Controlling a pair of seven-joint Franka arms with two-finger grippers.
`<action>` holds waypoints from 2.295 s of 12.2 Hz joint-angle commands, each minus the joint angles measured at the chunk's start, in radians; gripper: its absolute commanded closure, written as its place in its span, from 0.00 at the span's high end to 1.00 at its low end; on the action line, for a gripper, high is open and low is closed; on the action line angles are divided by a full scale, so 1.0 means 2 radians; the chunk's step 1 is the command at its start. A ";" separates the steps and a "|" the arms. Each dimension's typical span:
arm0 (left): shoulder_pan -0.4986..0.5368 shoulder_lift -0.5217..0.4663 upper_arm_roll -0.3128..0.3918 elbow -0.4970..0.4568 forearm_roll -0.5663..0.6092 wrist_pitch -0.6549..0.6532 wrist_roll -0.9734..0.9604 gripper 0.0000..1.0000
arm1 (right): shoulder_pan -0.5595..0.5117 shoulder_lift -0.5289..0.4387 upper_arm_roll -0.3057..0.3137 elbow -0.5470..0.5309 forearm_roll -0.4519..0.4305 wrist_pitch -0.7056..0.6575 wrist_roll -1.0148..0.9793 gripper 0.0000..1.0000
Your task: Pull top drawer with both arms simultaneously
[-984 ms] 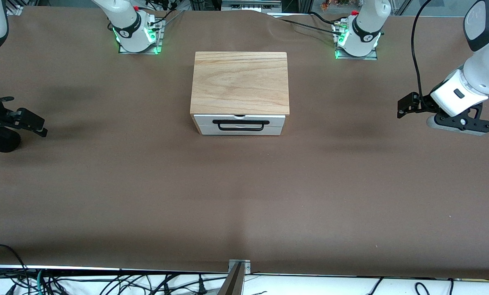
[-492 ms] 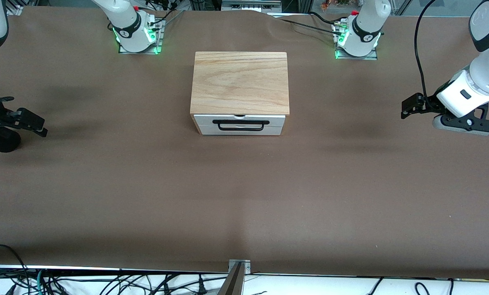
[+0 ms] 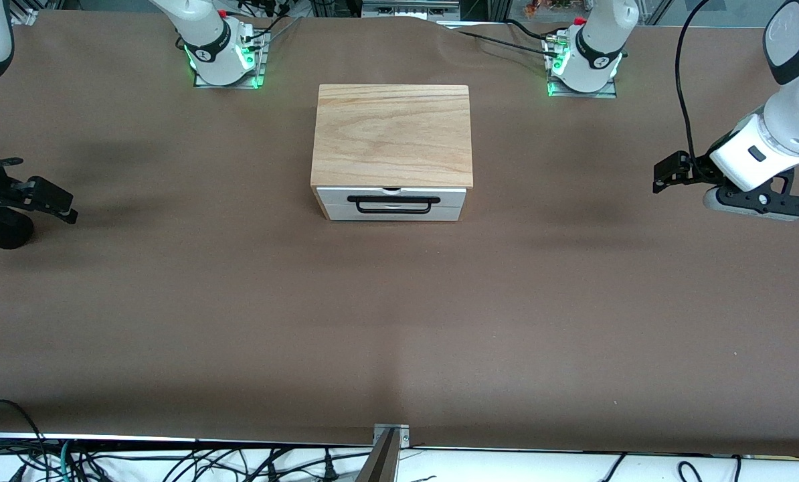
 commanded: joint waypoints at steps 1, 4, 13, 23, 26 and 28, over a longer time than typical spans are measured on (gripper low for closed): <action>0.000 0.004 -0.002 0.010 -0.010 -0.010 0.004 1.00 | -0.008 -0.006 0.009 0.001 -0.007 -0.008 0.007 1.00; 0.000 0.004 -0.002 0.010 -0.010 -0.012 0.005 1.00 | -0.008 -0.006 0.009 0.001 -0.007 -0.008 0.006 1.00; 0.003 0.093 -0.002 0.010 -0.260 -0.051 0.118 1.00 | 0.014 0.070 0.012 -0.004 0.030 -0.005 0.006 1.00; -0.033 0.301 -0.028 0.010 -0.636 -0.044 0.385 1.00 | 0.002 0.146 0.011 -0.074 0.433 0.027 -0.081 1.00; -0.042 0.353 -0.047 0.007 -0.740 -0.044 0.481 0.99 | 0.009 0.149 0.012 -0.119 0.534 0.025 -0.167 1.00; -0.058 0.369 -0.051 0.007 -0.785 -0.044 0.486 0.91 | 0.020 0.159 0.013 -0.146 0.589 0.020 -0.233 1.00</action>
